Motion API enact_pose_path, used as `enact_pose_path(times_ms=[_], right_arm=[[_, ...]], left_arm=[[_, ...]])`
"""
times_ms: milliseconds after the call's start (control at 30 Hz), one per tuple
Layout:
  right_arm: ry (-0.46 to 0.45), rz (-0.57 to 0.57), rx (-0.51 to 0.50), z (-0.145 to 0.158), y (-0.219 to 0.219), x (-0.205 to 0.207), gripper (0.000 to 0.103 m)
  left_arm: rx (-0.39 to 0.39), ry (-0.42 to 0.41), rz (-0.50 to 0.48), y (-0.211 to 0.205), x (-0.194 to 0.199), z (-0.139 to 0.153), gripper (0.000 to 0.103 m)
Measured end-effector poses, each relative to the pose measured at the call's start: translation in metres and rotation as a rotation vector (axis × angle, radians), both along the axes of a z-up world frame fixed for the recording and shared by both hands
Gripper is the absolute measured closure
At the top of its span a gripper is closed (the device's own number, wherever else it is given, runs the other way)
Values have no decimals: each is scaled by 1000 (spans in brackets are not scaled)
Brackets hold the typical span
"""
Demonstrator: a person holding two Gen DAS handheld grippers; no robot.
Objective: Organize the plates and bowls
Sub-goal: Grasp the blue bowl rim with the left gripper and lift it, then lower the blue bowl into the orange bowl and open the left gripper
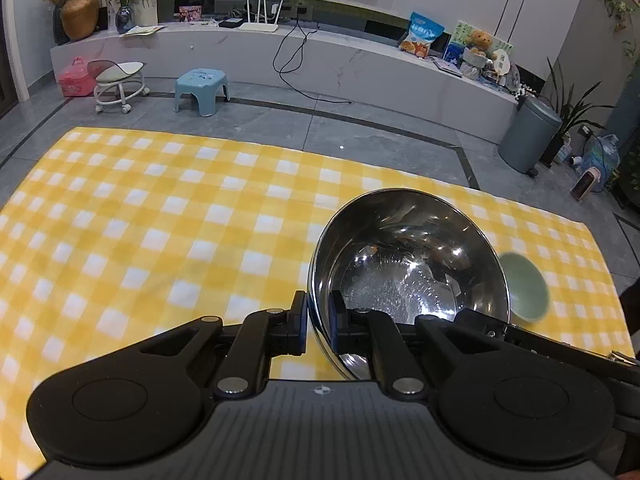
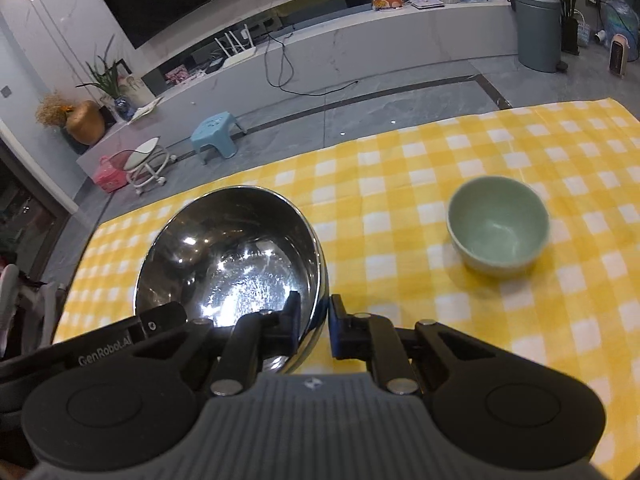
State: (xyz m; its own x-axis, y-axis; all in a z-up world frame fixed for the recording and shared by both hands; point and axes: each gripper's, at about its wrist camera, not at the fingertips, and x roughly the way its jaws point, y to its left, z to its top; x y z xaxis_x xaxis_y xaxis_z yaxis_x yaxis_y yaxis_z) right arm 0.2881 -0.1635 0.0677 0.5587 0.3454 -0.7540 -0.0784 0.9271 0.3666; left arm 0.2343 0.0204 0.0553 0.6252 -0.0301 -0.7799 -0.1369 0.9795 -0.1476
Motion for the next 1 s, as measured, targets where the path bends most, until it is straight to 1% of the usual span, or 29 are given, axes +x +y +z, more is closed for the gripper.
enact_pose_path(times_ms=[167, 333, 533, 633, 733, 800, 867, 1000], right_arm=[[-7, 6, 27, 15, -15, -47, 91], [-14, -4, 61, 22, -33, -91, 91], [-26, -34, 122, 29, -61, -143, 91], [-42, -52, 141, 31, -73, -164, 90], [-51, -78, 146, 29, -86, -183, 91], [-52, -111, 156, 25, -95, -195, 91], [-45, -136, 160, 20, -105, -203, 91], [-23, -173, 159, 10, -118, -211, 90]], left_arm=[[-6, -22, -18, -5, -38, 15, 92], [-17, -43, -25, -13, -78, 20, 92], [-93, -81, -16, -16, -123, 24, 92], [-109, -102, -20, -23, -141, 24, 93], [-86, -118, -49, -37, -158, 21, 93], [-91, -107, -66, -45, -164, 15, 93], [-114, -84, -72, -50, -167, 7, 93], [-139, -30, -79, -59, -164, -11, 94]])
